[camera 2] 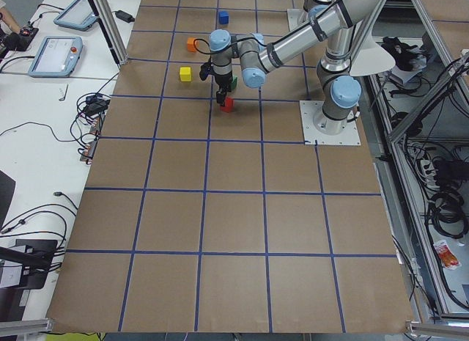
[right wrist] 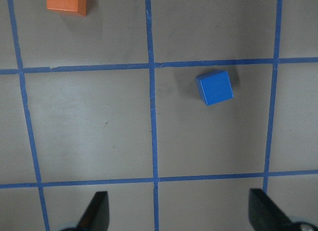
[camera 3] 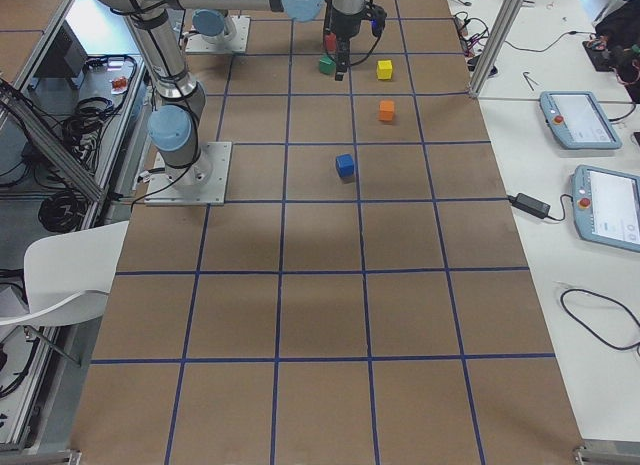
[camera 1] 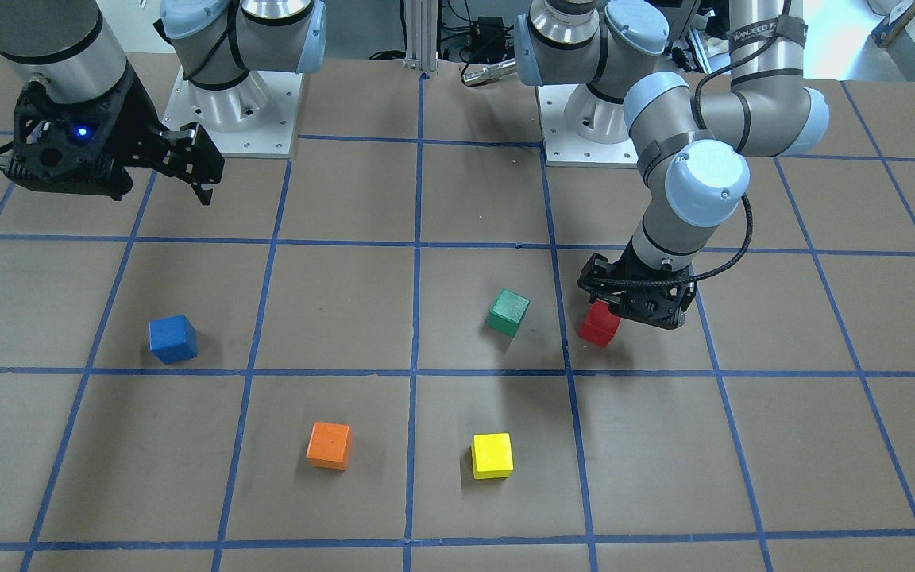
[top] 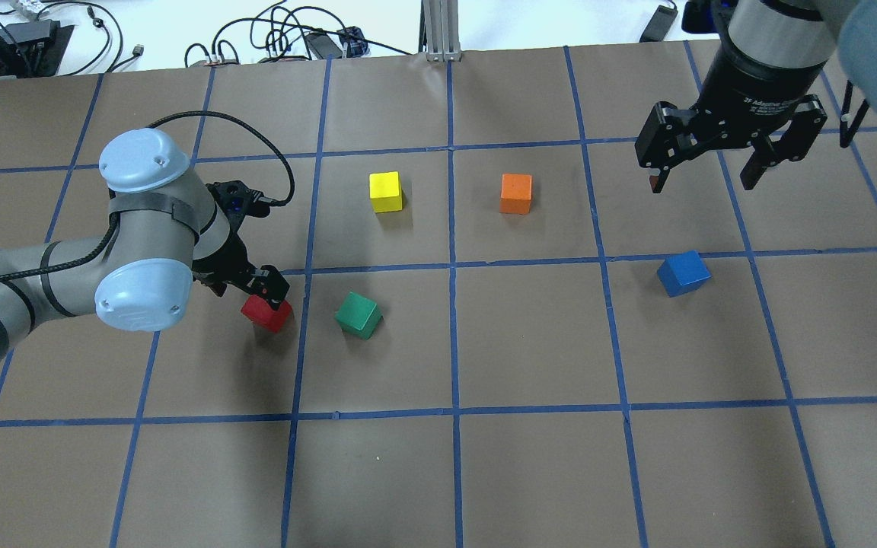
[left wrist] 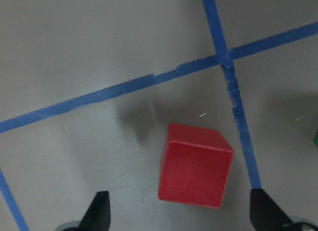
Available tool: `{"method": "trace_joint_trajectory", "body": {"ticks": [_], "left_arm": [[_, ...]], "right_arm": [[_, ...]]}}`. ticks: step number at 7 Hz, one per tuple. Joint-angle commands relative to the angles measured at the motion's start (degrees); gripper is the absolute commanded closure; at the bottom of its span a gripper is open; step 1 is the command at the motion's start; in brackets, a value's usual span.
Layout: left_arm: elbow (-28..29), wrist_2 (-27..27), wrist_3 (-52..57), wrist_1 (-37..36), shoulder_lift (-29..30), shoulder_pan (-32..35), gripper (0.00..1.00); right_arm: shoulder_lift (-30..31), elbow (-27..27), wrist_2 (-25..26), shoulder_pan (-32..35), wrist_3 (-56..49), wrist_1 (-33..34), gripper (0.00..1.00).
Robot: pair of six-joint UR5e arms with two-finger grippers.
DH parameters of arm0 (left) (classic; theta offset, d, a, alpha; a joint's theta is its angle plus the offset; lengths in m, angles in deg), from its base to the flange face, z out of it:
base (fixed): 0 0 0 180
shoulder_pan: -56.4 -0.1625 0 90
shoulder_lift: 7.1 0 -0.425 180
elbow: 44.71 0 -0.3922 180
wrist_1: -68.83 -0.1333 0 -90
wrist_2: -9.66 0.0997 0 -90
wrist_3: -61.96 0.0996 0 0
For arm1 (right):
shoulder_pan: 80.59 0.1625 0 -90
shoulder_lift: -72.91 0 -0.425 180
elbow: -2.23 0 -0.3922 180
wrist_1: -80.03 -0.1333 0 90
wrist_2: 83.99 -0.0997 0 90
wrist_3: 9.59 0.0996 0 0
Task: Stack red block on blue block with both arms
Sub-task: 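Close the left gripper on the red cube and lift it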
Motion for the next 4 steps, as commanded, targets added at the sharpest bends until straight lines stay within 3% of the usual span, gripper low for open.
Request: {"method": "trace_joint_trajectory", "body": {"ticks": [1,2,3,4], "left_arm": [[-0.8,-0.4,0.6,-1.8,1.9,0.4,0.00],[-1.9,-0.4,1.1,-2.9,2.6,0.5,0.00],[-2.7,-0.6,2.0,-7.0,2.6,0.5,0.09],[-2.8,-0.4,2.3,-8.0,3.1,0.5,0.34]], "right_arm": [[0.0,0.0,0.0,0.0,0.0,0.0,0.00],[0.0,0.0,0.0,0.0,0.0,0.0,0.00],[0.0,0.0,0.0,0.0,0.0,0.0,0.00],[-0.1,0.0,0.0,0.0,0.0,0.0,0.00]]}}
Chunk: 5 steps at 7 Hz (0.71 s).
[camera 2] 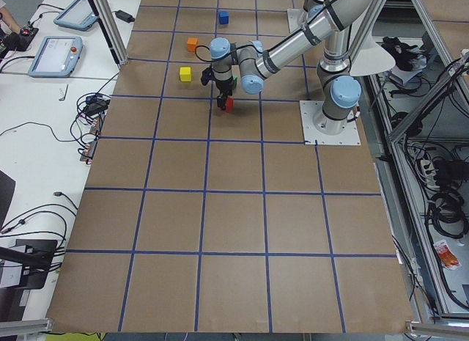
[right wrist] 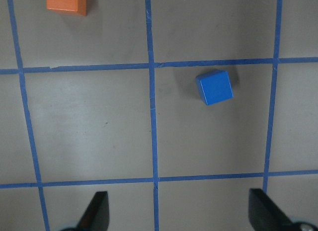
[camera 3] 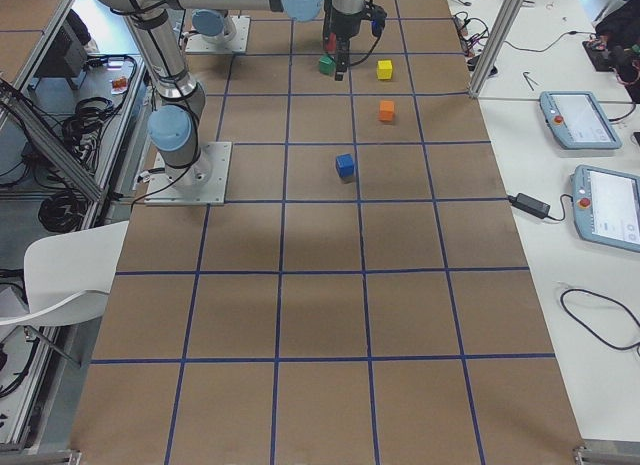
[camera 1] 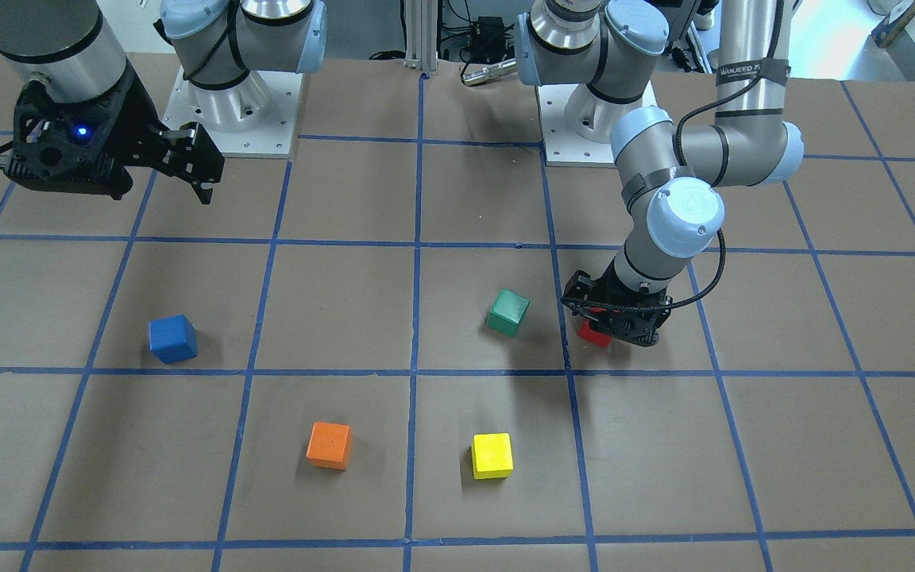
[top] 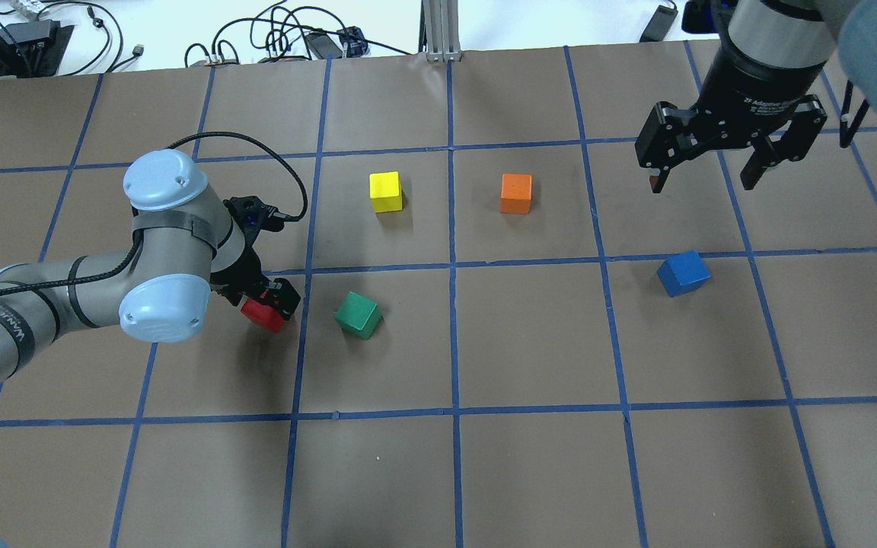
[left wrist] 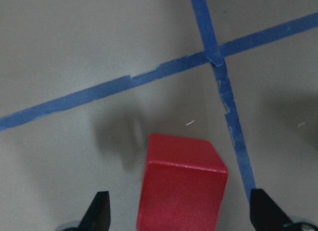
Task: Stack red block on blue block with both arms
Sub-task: 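Close the left gripper on the red cube and lift it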
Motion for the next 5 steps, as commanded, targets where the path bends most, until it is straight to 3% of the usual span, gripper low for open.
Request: {"method": "trace_joint_trajectory", "body": {"ticks": [1,2,4,5], "left_arm": [[-0.3,0.2,0.1,-2.5,0.5,0.1,0.74],[-0.1,0.1,-0.3,-2.5,-0.2,0.2,0.93],[1.1,0.3,-3.7,-0.5,-3.7,0.8,0.96],[3.6,0.1,-7.1,0.8,-2.7,2.2,0.96]], "right_arm": [[-0.1,0.0,-0.1,0.0,0.0,0.0,0.00],[-0.1,0.0,0.0,0.0,0.0,0.0,0.00],[-0.1,0.0,-0.1,0.0,0.0,0.0,0.00],[-0.1,0.0,0.0,0.0,0.1,0.0,0.00]]}}
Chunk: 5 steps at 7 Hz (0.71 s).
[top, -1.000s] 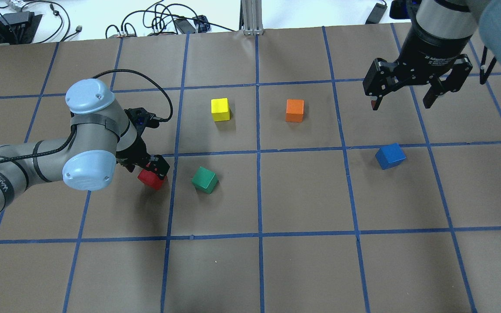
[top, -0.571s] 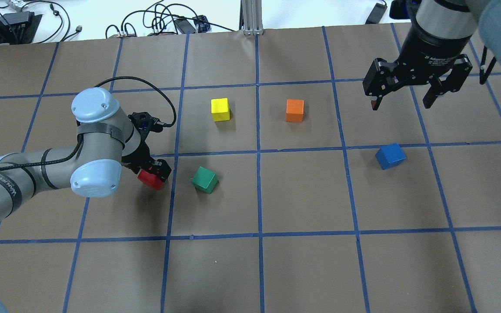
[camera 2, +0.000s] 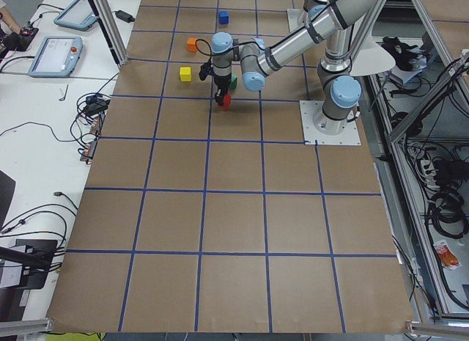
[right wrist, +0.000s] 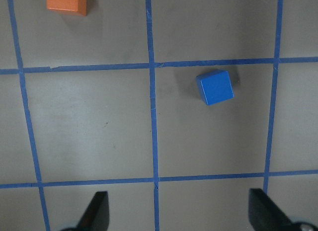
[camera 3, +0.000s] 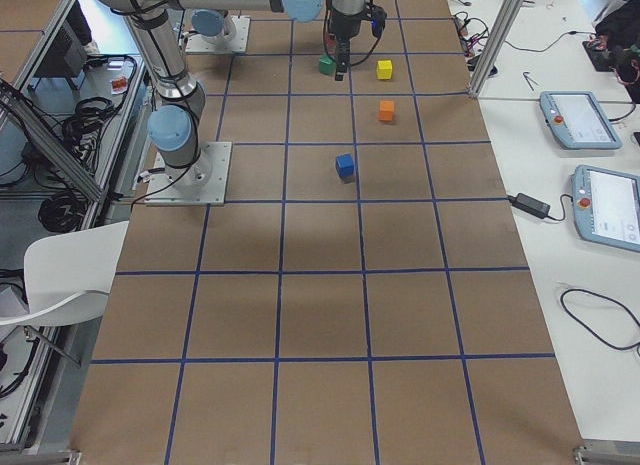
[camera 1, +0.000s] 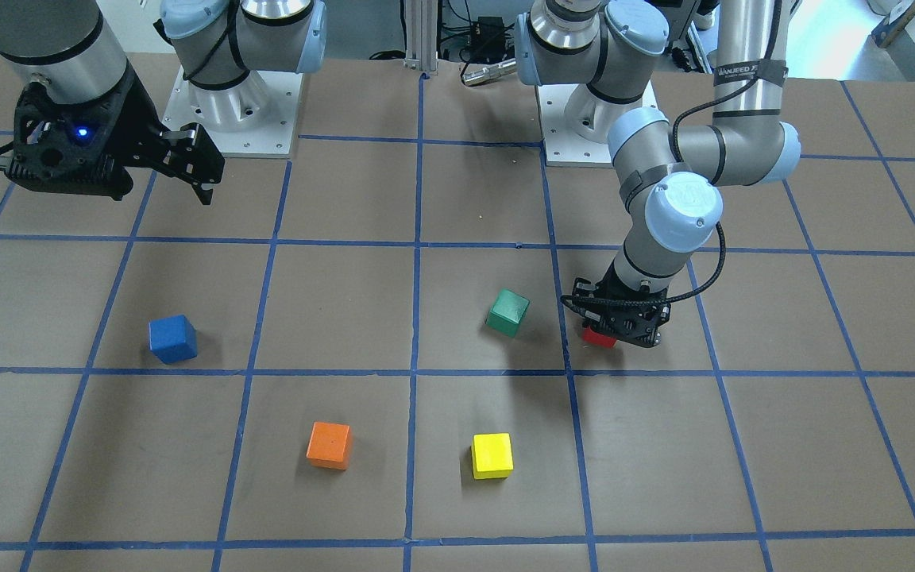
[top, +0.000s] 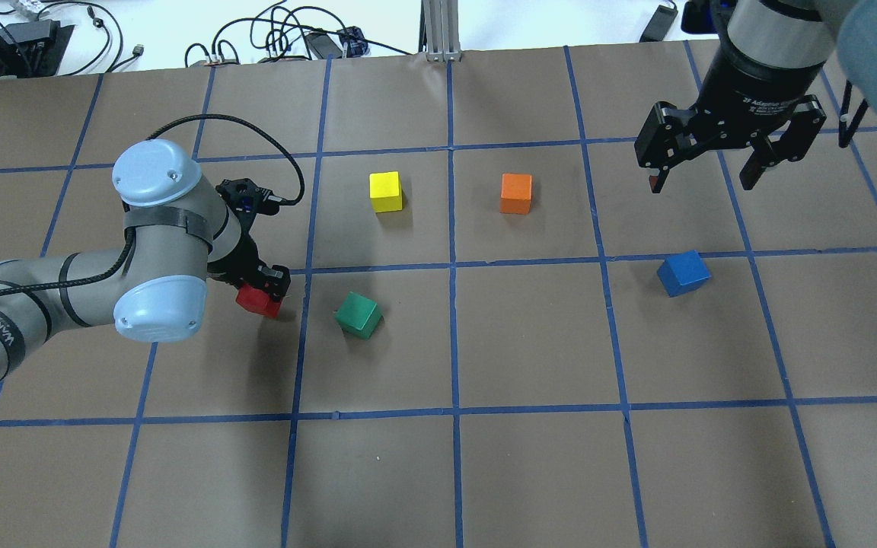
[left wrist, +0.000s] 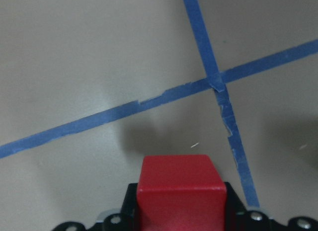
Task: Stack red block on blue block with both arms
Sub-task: 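Carry the red cube with the left gripper toward the right gripper's side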
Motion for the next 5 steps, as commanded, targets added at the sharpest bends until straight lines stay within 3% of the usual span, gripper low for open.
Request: {"method": "trace_joint_trajectory", "body": {"ticks": [1,3,5], "left_arm": [[8.1,-0.1,-7.2,5.9,0.7,5.2,0.96],[24.6,-2.3,-22.9,20.6,4.7,13.7,0.96],[28.2,-2.7,-35.2,17.3,11.3,22.1,0.95]], "right_arm": [[0.0,0.0,0.0,0.0,0.1,0.1,0.00],[0.0,0.0,0.1,0.0,0.0,0.1,0.00],[0.0,0.0,0.1,-0.1,0.0,0.1,0.00]]}}
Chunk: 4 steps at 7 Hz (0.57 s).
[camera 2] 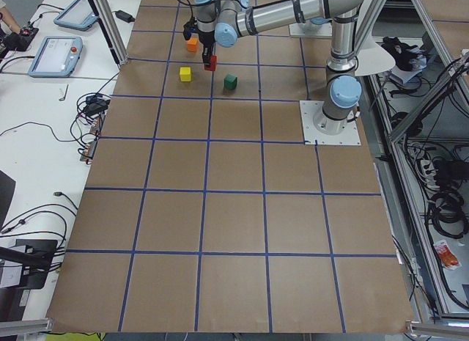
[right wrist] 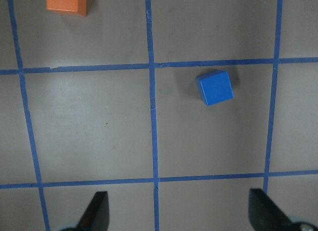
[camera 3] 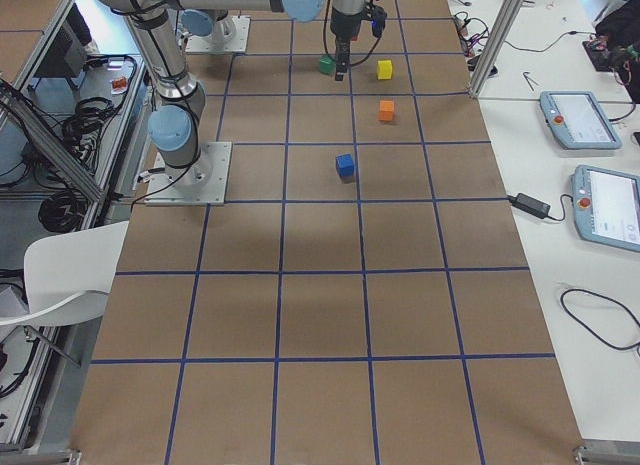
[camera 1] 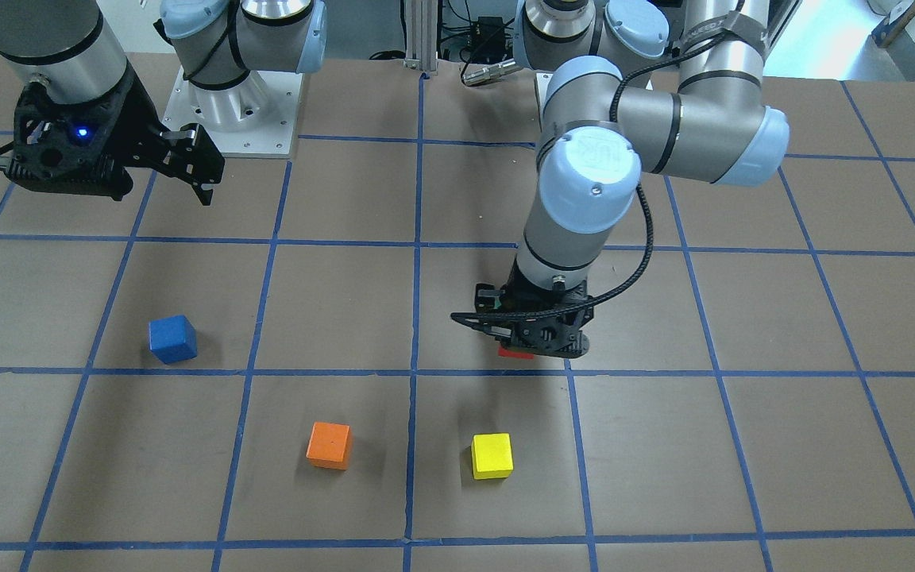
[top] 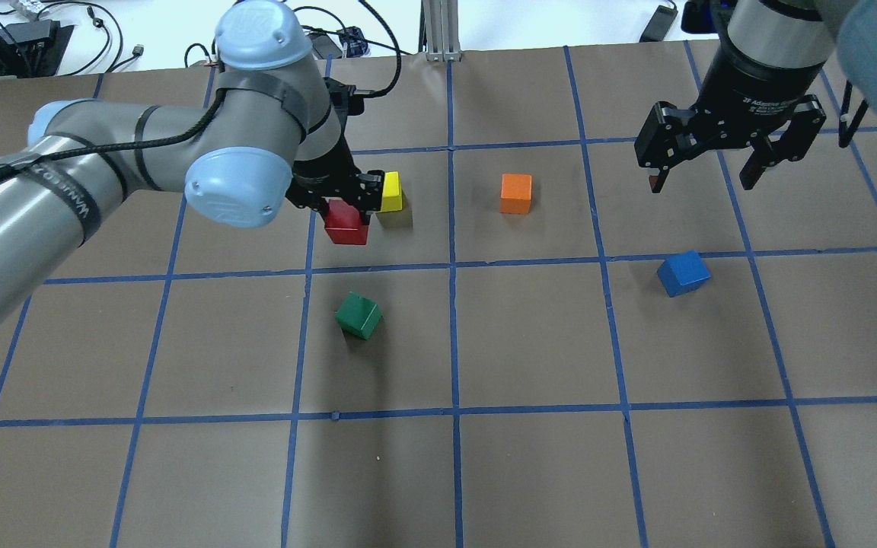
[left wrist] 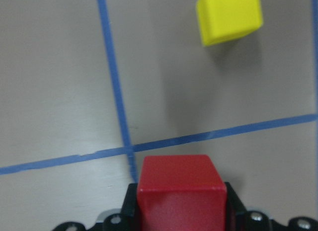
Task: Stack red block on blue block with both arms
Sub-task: 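Carry the red cube with the left gripper toward the right gripper's side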
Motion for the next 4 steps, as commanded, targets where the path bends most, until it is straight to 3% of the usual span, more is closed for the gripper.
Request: {"method": "trace_joint_trajectory", "body": {"ticks": [1,4], "left_arm": [[2.7,-0.3,-9.0,-2.5,5.9,6.8,0.95],[2.5,0.5,-11.7,-9.4,12.4,10.2,0.95]], "right_arm": [[0.0,0.0,0.0,-0.1,0.0,0.0,0.00],[0.0,0.0,0.0,0.0,0.1,0.0,0.00]]}}
